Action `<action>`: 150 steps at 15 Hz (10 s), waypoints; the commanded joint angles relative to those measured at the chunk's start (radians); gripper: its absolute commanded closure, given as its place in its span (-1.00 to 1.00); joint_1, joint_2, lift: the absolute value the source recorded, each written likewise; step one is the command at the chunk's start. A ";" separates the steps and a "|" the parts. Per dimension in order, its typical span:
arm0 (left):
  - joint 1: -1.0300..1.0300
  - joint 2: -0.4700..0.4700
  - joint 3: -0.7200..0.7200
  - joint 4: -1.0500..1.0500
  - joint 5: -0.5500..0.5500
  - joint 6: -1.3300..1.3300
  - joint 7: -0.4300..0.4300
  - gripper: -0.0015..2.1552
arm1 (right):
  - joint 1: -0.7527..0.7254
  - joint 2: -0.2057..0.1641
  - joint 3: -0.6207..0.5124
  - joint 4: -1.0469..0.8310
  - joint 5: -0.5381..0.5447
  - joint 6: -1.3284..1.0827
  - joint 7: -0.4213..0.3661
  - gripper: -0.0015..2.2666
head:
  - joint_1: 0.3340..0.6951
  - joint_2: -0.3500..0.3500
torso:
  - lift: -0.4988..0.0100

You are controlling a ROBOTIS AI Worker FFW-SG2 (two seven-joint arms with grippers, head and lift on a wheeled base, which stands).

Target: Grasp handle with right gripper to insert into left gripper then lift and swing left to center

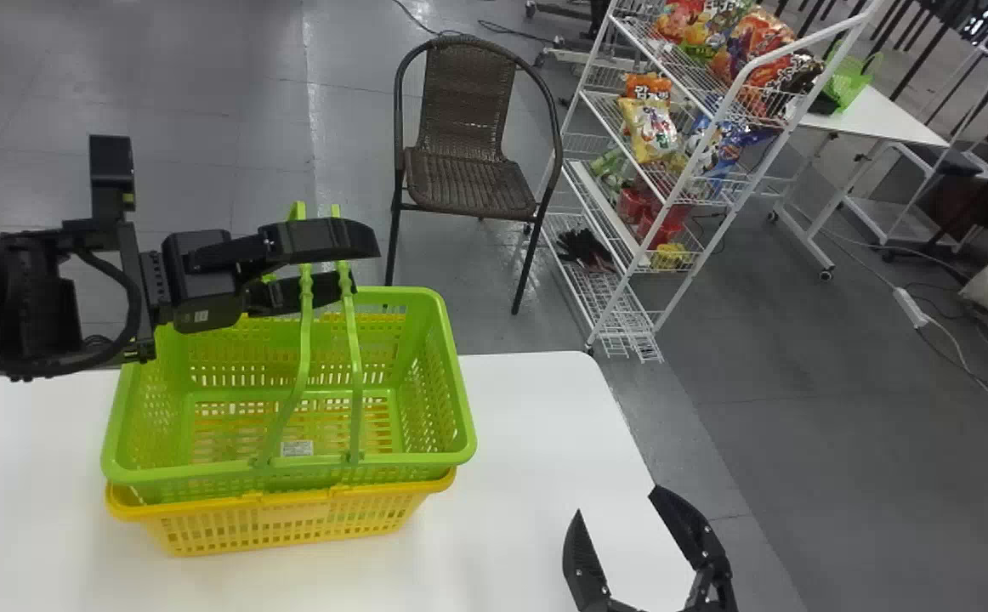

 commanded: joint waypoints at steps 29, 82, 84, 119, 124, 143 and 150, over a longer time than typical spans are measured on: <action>-0.322 0.020 0.111 0.132 0.150 0.366 0.086 -0.80 | -0.014 0.006 0.018 0.033 0.000 -0.018 0.006 -0.85 | 1.00 -1.00 | 0.96; -0.014 0.772 0.413 0.058 0.358 0.366 0.030 0.86 | -0.037 0.005 0.032 0.046 -0.005 -0.009 0.006 -0.85 | 1.00 0.34 | 0.96; 0.089 0.784 0.478 0.002 0.366 0.366 0.017 0.86 | -0.038 0.005 0.029 0.046 -0.006 -0.006 0.006 -0.85 | 1.00 0.44 | 0.96; 1.288 0.256 0.807 -1.072 0.760 0.366 0.082 0.86 | -0.066 -0.023 -0.054 0.046 -0.043 0.000 0.009 -0.85 | 1.00 -0.57 | 0.96; 1.253 0.178 0.646 -1.072 0.773 0.366 0.132 0.86 | -0.064 -0.023 -0.057 0.046 -0.060 -0.009 0.021 -0.85 | 1.00 -0.99 | 0.96; 1.132 -0.002 0.349 -1.057 0.601 0.366 0.249 0.86 | -0.046 -0.023 -0.058 0.019 -0.064 -0.012 0.046 -0.85 | 1.00 -1.00 | 0.96; 1.123 -0.003 0.346 -1.061 0.601 0.366 0.261 0.86 | -0.032 -0.023 -0.058 0.000 -0.066 -0.012 0.048 -0.85 | 1.00 -1.00 | 0.96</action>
